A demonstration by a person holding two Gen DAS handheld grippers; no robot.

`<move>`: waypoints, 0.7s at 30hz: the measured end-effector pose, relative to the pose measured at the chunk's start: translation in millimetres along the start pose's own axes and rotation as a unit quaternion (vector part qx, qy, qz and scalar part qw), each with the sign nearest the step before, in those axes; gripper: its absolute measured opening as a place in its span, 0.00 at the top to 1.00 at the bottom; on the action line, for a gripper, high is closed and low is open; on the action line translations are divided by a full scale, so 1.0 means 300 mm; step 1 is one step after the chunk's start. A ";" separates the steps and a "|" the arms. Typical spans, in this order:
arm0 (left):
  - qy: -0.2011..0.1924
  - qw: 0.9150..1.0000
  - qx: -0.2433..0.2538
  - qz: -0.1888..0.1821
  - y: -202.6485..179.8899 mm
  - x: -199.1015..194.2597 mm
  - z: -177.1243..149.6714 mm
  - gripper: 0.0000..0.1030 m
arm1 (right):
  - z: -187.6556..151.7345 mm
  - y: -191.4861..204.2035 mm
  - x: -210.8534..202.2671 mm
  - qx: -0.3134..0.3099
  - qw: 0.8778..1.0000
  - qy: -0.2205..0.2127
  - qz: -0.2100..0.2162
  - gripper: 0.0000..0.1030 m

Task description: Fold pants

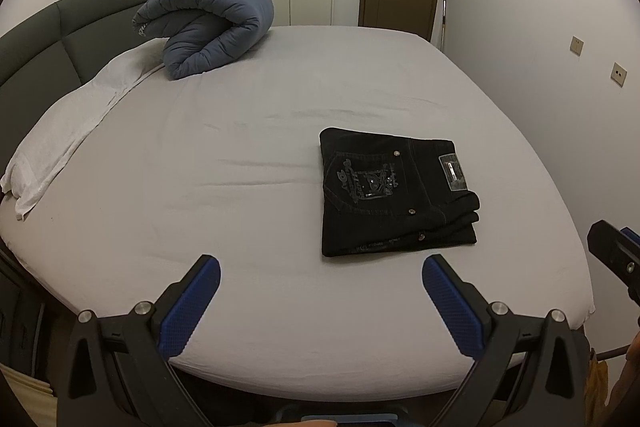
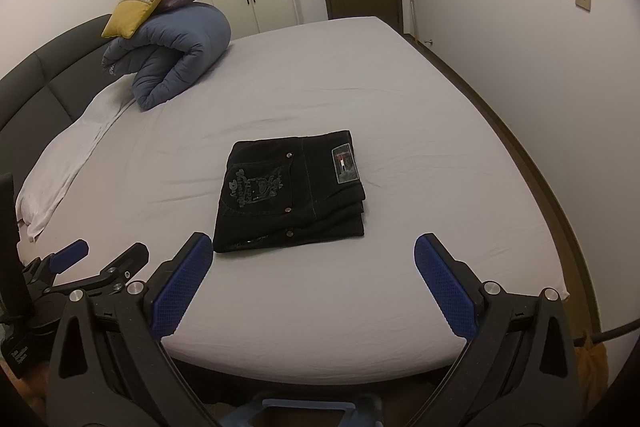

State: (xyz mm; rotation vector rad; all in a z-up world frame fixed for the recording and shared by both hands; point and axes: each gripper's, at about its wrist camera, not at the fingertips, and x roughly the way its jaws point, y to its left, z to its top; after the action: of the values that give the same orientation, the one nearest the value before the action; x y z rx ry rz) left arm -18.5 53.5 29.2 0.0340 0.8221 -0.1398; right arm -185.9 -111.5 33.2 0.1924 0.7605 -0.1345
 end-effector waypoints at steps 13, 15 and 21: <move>0.003 1.000 0.003 -0.002 -0.001 0.008 -0.005 0.00 | -0.015 0.010 0.009 0.002 1.000 0.002 0.001 0.00; 0.003 1.000 0.003 -0.002 -0.001 0.009 -0.006 0.00 | -0.014 0.010 0.009 0.002 1.000 0.002 0.000 0.00; 0.004 1.000 0.003 -0.002 -0.002 0.009 -0.007 0.00 | -0.016 0.011 0.011 0.002 1.000 0.002 0.000 0.00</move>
State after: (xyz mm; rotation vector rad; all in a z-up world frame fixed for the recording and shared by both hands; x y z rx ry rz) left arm -18.2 52.8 26.0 0.0383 0.8295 -0.1458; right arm -186.3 -107.5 27.9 0.1958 0.7649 -0.1359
